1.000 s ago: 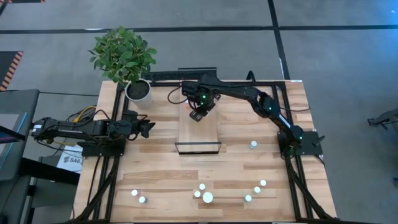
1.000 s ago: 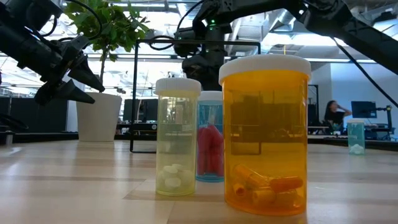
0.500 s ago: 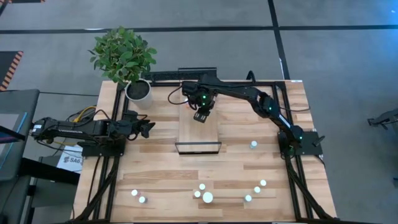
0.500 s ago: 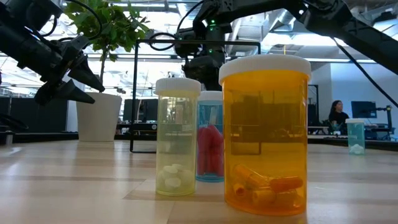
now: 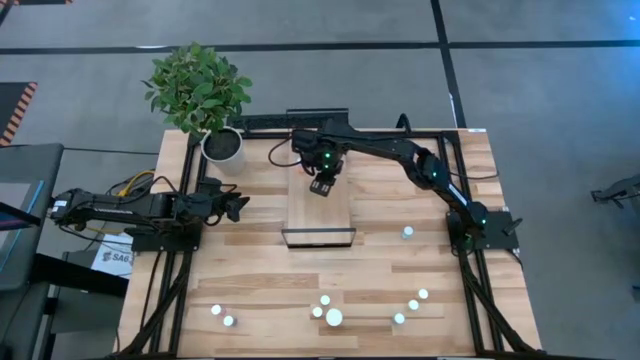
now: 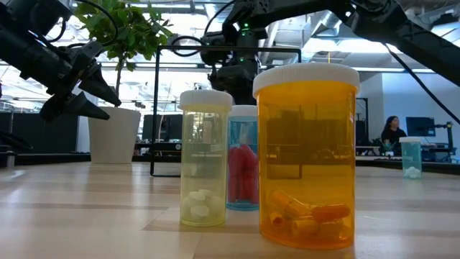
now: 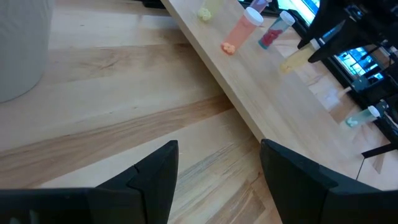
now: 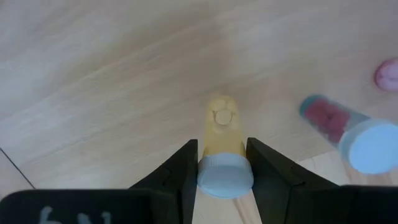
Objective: Pick and place medicine bottles onto shelf by color
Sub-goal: Put the yellow pill bottle on the shelf
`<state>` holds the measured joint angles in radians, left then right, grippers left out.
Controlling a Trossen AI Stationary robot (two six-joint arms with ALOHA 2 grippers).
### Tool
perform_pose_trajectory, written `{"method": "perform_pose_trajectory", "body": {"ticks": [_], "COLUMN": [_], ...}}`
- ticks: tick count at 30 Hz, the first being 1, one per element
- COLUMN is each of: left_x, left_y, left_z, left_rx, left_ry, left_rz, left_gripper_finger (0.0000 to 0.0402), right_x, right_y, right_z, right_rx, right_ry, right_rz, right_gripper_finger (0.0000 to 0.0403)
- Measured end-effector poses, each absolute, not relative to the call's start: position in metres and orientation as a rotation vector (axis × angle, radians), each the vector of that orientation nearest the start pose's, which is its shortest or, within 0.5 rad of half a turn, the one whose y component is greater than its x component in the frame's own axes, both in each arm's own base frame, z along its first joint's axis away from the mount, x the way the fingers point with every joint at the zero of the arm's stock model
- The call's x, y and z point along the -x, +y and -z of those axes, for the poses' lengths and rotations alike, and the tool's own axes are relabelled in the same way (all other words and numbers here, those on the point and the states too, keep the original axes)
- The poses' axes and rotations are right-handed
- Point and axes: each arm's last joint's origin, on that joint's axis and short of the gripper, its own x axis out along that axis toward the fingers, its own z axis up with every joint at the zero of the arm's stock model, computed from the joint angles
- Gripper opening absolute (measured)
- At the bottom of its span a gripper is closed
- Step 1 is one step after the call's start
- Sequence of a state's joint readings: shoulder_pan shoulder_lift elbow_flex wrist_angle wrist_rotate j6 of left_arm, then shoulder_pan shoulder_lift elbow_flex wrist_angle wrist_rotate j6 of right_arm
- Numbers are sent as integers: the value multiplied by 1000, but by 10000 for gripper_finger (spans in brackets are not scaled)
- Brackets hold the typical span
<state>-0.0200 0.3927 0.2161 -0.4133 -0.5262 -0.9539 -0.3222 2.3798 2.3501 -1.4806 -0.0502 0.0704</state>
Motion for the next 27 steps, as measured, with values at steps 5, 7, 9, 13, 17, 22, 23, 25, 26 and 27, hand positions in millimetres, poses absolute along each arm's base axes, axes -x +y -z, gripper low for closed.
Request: {"method": "perform_pose_trajectory", "body": {"ticks": [5, 7, 9, 13, 17, 22, 23, 25, 26, 27], "left_x": [-105, -105, -105, -105, -105, -105, -105, -105, -105, -105], "left_y": [12, 12, 12, 12, 12, 12, 12, 12, 12, 12], "left_z": [-169, -169, -169, -169, -169, -169, -169, -169, -169, -169], "left_rx": [747, 746, 747, 747, 747, 747, 746, 747, 747, 747], "left_ry": [291, 292, 291, 291, 291, 291, 292, 292, 291, 291], "left_rz": [-717, -717, -717, -717, -716, -716, -717, -716, -716, -716], "left_gripper_finger": [212, 212, 212, 212, 212, 212, 212, 212, 212, 212], "right_x": [-444, -445, -445, -448, -451, -454, -453, -453, -453, -453], "right_y": [-146, -145, -145, -144, -140, -138, -139, -139, -139, -139], "right_z": [-242, -242, -242, -235, -224, -216, -216, -216, -216, -216], "right_rx": [-328, -325, -312, -309, -310, -320, -323, -323, -324, -324], "right_ry": [1443, 1439, 1437, 1456, 1482, 1506, 1509, 1509, 1509, 1509], "right_rz": [270, 268, 257, 241, 231, 226, 225, 225, 225, 225], "right_gripper_finger": [143, 143, 144, 148, 147, 144, 144, 144, 144, 144]}}
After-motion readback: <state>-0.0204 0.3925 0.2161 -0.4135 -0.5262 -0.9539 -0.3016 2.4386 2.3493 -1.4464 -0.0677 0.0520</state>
